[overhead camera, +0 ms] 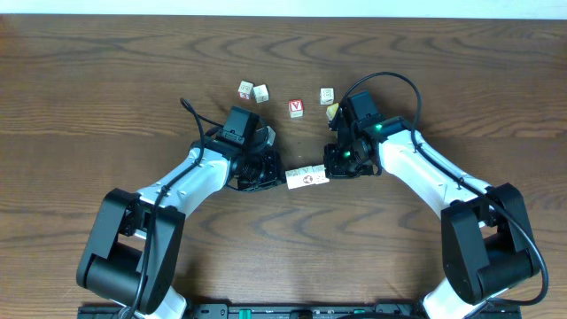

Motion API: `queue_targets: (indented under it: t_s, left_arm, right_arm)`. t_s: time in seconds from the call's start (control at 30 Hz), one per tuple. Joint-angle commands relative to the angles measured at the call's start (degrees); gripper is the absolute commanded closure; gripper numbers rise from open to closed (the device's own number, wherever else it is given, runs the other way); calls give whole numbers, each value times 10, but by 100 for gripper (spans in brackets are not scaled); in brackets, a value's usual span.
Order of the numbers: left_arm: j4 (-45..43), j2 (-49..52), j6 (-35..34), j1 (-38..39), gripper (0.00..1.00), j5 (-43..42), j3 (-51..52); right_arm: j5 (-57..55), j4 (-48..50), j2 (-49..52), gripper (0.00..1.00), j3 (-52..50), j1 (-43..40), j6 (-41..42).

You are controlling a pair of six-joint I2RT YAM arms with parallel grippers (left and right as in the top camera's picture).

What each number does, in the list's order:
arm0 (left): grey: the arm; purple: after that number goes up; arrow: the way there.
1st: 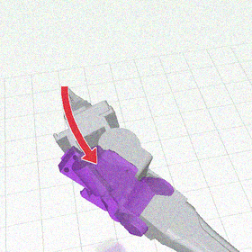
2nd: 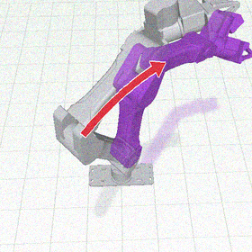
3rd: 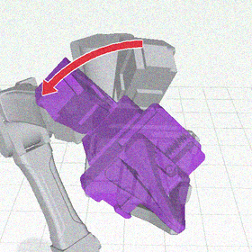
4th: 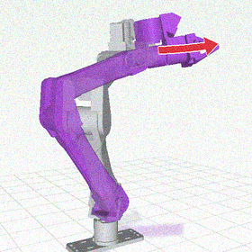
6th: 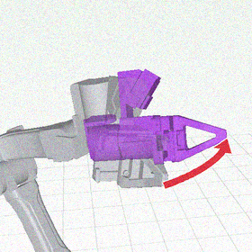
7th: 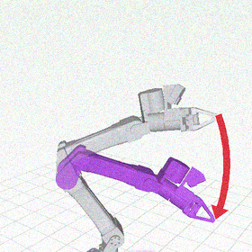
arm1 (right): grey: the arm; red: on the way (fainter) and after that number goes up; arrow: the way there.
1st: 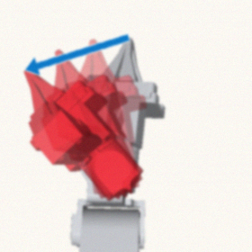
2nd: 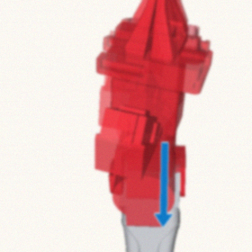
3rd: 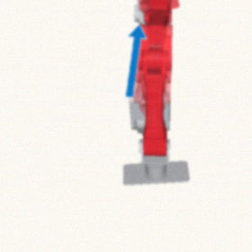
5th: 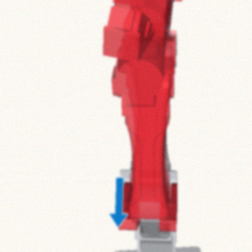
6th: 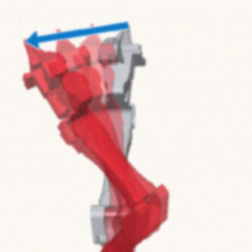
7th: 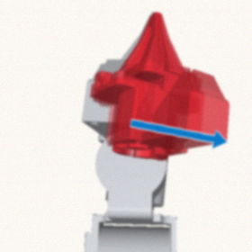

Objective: Lift 3 blocks

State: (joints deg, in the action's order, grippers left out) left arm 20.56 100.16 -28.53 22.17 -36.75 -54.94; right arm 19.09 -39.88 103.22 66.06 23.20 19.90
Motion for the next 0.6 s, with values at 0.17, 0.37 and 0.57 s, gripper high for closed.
queue_targets:
  t_s: [0.17,0.37,0.57]
  left_arm:
    - [-14,-49,-1,14,93,-76,-5]
    - [-11,-51,-1,14,93,-76,-5]
    - [-12,-51,-5,14,93,-76,-5]
  right_arm:
    - [129,9,-13,99,20,14,0]
    - [133,2,-13,99,29,16,0]
    - [149,2,-14,99,40,16,0]
